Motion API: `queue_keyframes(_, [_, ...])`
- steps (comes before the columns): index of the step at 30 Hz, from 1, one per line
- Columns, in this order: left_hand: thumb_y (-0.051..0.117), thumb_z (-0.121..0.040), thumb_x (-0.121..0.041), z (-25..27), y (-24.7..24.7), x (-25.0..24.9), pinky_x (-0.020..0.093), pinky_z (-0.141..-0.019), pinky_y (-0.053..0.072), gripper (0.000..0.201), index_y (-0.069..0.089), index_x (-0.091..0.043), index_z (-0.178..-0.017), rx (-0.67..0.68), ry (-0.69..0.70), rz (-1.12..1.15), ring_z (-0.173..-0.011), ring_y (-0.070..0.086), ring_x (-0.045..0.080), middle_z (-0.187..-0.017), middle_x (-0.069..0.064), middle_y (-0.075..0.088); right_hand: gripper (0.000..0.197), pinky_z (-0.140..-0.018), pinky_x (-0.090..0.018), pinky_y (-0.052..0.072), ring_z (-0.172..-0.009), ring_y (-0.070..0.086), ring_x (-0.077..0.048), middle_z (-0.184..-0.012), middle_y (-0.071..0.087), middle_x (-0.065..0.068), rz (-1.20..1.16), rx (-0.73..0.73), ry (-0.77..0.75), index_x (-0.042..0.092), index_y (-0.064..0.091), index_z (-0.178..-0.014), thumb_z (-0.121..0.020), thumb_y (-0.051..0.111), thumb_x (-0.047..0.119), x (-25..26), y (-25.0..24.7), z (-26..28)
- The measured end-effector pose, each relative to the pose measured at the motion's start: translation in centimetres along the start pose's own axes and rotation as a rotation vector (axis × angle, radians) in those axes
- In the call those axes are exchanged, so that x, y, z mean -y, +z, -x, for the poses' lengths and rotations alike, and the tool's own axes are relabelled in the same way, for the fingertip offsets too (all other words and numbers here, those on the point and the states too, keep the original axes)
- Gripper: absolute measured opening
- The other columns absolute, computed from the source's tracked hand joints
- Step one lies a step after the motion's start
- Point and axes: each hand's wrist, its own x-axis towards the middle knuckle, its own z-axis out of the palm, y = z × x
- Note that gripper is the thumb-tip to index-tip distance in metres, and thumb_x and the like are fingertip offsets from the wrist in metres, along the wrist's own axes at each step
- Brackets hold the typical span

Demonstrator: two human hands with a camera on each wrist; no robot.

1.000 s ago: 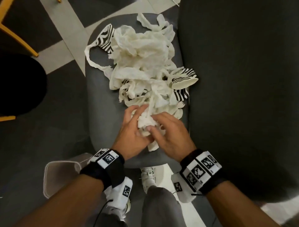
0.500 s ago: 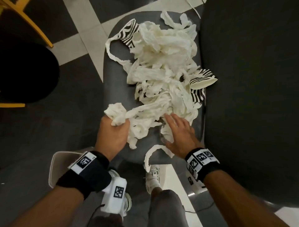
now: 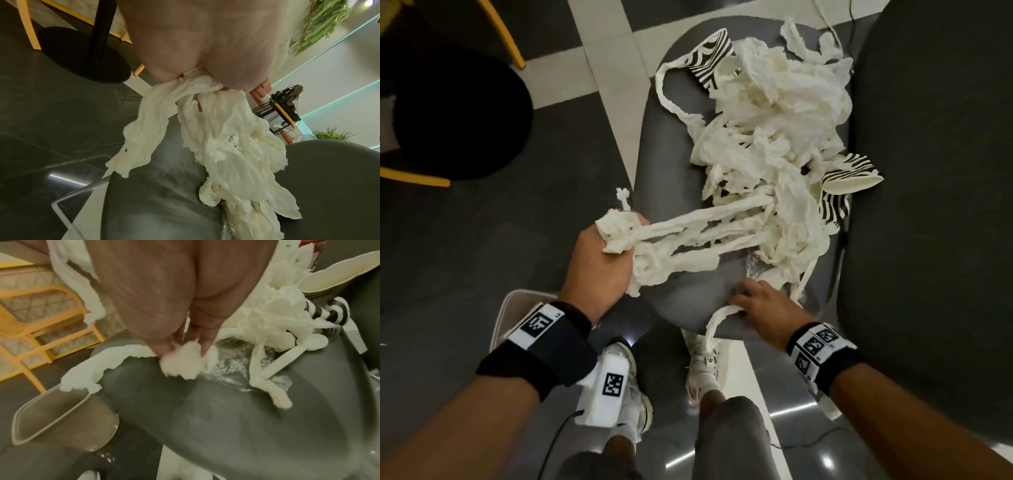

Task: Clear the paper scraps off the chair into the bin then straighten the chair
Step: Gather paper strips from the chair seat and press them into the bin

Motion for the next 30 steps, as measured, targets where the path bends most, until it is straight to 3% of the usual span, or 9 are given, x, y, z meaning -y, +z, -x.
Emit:
queue_keyframes(4, [0.054, -0.093, 0.004, 0.2, -0.6, 2.4, 0.024, -0.067, 0.053, 0.015, 0.067, 0.000, -0.099, -0.020, -0.062, -0.047, -0.085, 0.069, 0.021, -0.092, 0.013, 0.072, 0.032, -0.074, -0.039, 0.053, -0.091, 0.061, -0.031, -0.102, 0.060, -0.008, -0.130, -0.254, 0.026, 0.013, 0.064, -0.107, -0.080, 0.058, -0.003, 0.9, -2.1, -0.6])
queue_keyframes(8, [0.054, -0.094, 0.001, 0.4, -1.3, 3.8, 0.037, -0.064, 0.050, 0.012, 0.064, 0.001, -0.087, 0.000, -0.131, -0.049, -0.074, 0.065, 0.025, -0.081, 0.017, 0.069, 0.060, -0.068, -0.032, 0.055, -0.080, 0.057, -0.020, -0.138, 0.038, -0.009, -0.276, -0.549, 0.107, 0.016, 0.043, -0.133, -0.081, 0.061, -0.008, 2.8, -5.3, -2.3])
queue_keyframes(11, [0.054, -0.092, 0.001, 0.6, -1.5, 4.3, 0.026, -0.060, 0.046, 0.017, 0.063, -0.007, -0.080, 0.081, -0.129, -0.101, -0.070, 0.062, 0.018, -0.077, 0.007, 0.067, 0.097, -0.079, -0.028, 0.056, -0.100, 0.055, -0.014, -0.161, 0.013, -0.004, -0.174, -0.420, 0.086, 0.031, 0.018, -0.156, -0.079, 0.060, -0.011, 3.4, -6.1, -5.4])
queue_keyframes(13, [0.053, -0.090, 0.001, 0.7, -1.6, 4.7, 0.020, -0.059, 0.042, 0.028, 0.058, -0.019, -0.072, 0.126, -0.110, -0.127, -0.066, 0.058, 0.010, -0.072, -0.002, 0.063, 0.084, -0.091, -0.034, 0.053, -0.113, 0.059, -0.024, -0.157, 0.031, -0.007, -0.089, -0.156, 0.065, 0.029, 0.026, -0.155, -0.084, 0.055, -0.006, 3.9, -6.0, -7.2])
queue_keyframes(15, [0.053, -0.089, 0.002, 0.8, -1.9, 5.0, 0.014, -0.056, 0.039, 0.032, 0.054, -0.023, -0.069, 0.115, -0.100, -0.122, -0.063, 0.055, 0.006, -0.069, -0.006, 0.060, 0.050, -0.094, -0.036, 0.050, -0.115, 0.061, -0.030, -0.133, 0.057, -0.010, 0.075, -0.002, 0.051, 0.018, 0.056, -0.135, -0.089, 0.054, 0.001, 4.5, -6.0, -8.1])
queue_keyframes(18, [0.052, -0.089, 0.005, 1.0, -2.7, 5.3, 0.012, -0.053, 0.040, 0.033, 0.054, -0.022, -0.069, 0.044, -0.106, -0.060, -0.059, 0.053, 0.004, -0.066, -0.005, 0.057, 0.028, -0.082, -0.035, 0.052, -0.102, 0.066, -0.030, -0.113, 0.064, -0.010, 0.177, -0.073, 0.092, 0.012, 0.070, -0.110, -0.087, 0.058, 0.000, 5.8, -7.2, -7.3])
queue_keyframes(22, [0.050, -0.092, 0.005, 1.5, -4.0, 5.6, 0.014, -0.051, 0.042, 0.020, 0.058, -0.007, -0.077, -0.012, -0.154, 0.061, -0.061, 0.054, 0.012, -0.069, 0.004, 0.060, 0.033, -0.068, -0.034, 0.049, -0.082, 0.065, -0.030, -0.096, 0.064, -0.009, -0.004, -0.323, 0.040, 0.016, 0.072, -0.109, -0.083, 0.060, 0.000, 9.0, -10.3, -5.4])
queue_keyframes(27, [0.056, -0.085, -0.021, 2.4, -6.7, 7.1, 0.039, -0.070, 0.055, 0.011, 0.067, -0.022, -0.087, 0.011, -0.208, 0.168, -0.075, 0.068, 0.017, -0.077, -0.003, 0.071, 0.008, -0.069, -0.027, 0.038, -0.079, 0.057, -0.022, -0.085, 0.057, -0.001, -0.257, -0.271, -0.140, 0.015, 0.062, -0.082, -0.088, 0.058, 0.010, 18.7, -11.7, -5.0])
queue_keyframes(30, [0.061, -0.080, -0.019, 4.5, -9.1, 8.9, 0.023, -0.070, 0.052, 0.011, 0.060, -0.030, -0.084, 0.060, -0.251, 0.232, -0.076, 0.067, -0.009, -0.071, -0.014, 0.072, 0.008, -0.071, -0.022, 0.036, -0.078, 0.057, -0.017, -0.086, 0.064, -0.002, -0.483, -0.284, -0.269, 0.014, 0.068, -0.087, -0.089, 0.061, 0.010, 24.7, -10.6, -5.9])
